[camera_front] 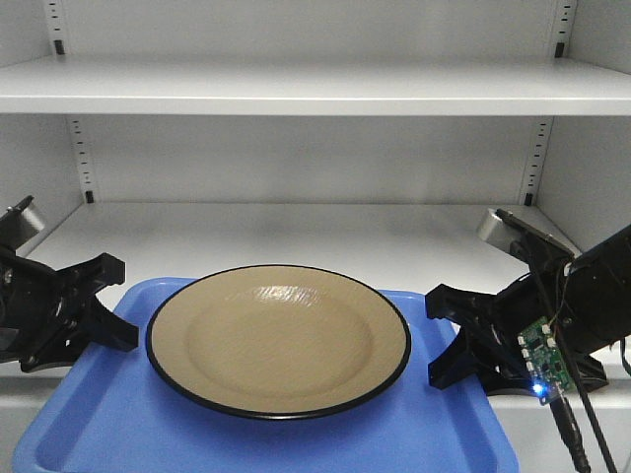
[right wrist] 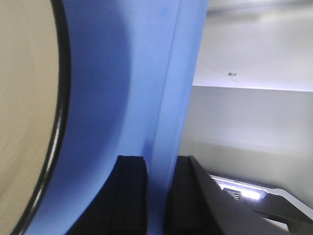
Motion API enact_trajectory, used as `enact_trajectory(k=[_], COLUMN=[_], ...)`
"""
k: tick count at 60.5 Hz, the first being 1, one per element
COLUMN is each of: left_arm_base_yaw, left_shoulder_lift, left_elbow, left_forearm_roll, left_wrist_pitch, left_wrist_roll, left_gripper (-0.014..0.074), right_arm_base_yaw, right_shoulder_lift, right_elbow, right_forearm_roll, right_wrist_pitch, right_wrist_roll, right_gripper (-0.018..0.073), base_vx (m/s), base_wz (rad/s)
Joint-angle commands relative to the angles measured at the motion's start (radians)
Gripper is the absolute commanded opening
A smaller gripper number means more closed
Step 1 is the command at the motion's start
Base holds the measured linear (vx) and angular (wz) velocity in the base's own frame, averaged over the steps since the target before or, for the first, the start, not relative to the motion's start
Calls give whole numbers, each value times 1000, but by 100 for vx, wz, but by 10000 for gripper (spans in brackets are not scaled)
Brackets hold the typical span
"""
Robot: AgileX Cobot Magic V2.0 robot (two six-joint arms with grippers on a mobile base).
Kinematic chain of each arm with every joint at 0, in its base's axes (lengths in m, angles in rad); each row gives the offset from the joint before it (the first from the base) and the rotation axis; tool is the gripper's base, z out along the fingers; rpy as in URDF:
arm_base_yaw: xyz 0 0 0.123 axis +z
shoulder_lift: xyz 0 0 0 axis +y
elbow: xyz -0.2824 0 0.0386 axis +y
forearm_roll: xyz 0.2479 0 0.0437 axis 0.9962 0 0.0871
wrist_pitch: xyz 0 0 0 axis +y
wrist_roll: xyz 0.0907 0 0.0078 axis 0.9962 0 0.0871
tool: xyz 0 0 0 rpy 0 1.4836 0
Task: Place disk in tray to left cabinet
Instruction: 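Carry the tray forward over the cabinet shelf with both grippers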
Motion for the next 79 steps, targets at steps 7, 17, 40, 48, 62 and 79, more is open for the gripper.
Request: enact_trajectory(k=[7,17,40,48,62,79], left_arm_base_yaw=[-26,-26,-26,-26,-26,-26], left_shoulder_lift=[-45,-45,-45,-45,-45,-45], left_elbow=[-39,-39,-39,-39,-39,-39], left_forearm_roll=[-152,-152,-152,-152,-152,-152], left_wrist_pitch=[-18,-18,-18,-18,-18,-18], left_wrist_roll=[-10,-10,-10,-10,-10,-10], left_gripper=[0,0,0,0,0,0], right_arm_base_yaw=[12,12,12,12,12,12], right_shoulder_lift=[-38,-38,-38,-38,-38,-38], right_elbow=[-39,-39,-39,-39,-39,-39], right_forearm_roll=[133,133,133,133,133,133], right_wrist_pitch=[-43,-43,-43,-43,-43,-43], right_wrist_roll=[-22,-22,-22,-22,-22,-22], right_gripper=[-2,-2,-2,-2,-2,-2], base_vx=[28,24,17,12,10,6], base_wz=[-6,-5,-3,-2,-1,-1])
